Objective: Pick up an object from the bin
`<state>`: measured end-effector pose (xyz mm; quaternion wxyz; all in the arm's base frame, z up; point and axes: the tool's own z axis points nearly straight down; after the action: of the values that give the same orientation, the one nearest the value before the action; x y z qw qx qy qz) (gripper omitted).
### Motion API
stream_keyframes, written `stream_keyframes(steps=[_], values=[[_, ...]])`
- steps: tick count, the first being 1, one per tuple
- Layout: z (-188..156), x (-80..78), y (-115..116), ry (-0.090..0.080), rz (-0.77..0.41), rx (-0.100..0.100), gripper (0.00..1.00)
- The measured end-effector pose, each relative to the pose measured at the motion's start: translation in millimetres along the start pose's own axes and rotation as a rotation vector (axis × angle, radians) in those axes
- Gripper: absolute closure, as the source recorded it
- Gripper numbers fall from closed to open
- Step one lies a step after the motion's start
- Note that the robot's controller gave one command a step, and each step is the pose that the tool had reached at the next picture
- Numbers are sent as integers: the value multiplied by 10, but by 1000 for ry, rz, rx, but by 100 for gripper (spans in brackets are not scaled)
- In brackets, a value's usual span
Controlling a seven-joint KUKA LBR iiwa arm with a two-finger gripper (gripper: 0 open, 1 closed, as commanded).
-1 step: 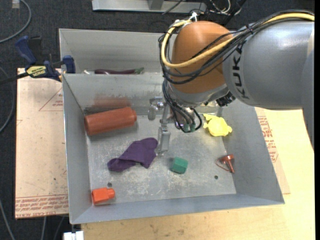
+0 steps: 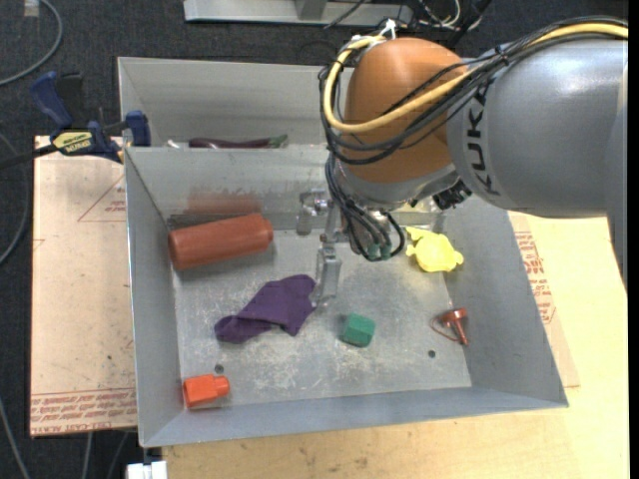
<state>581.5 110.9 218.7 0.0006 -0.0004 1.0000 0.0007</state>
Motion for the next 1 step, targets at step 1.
stream_keyframes(steps=[1], values=[[315, 47, 41, -5, -84, -1, 0]])
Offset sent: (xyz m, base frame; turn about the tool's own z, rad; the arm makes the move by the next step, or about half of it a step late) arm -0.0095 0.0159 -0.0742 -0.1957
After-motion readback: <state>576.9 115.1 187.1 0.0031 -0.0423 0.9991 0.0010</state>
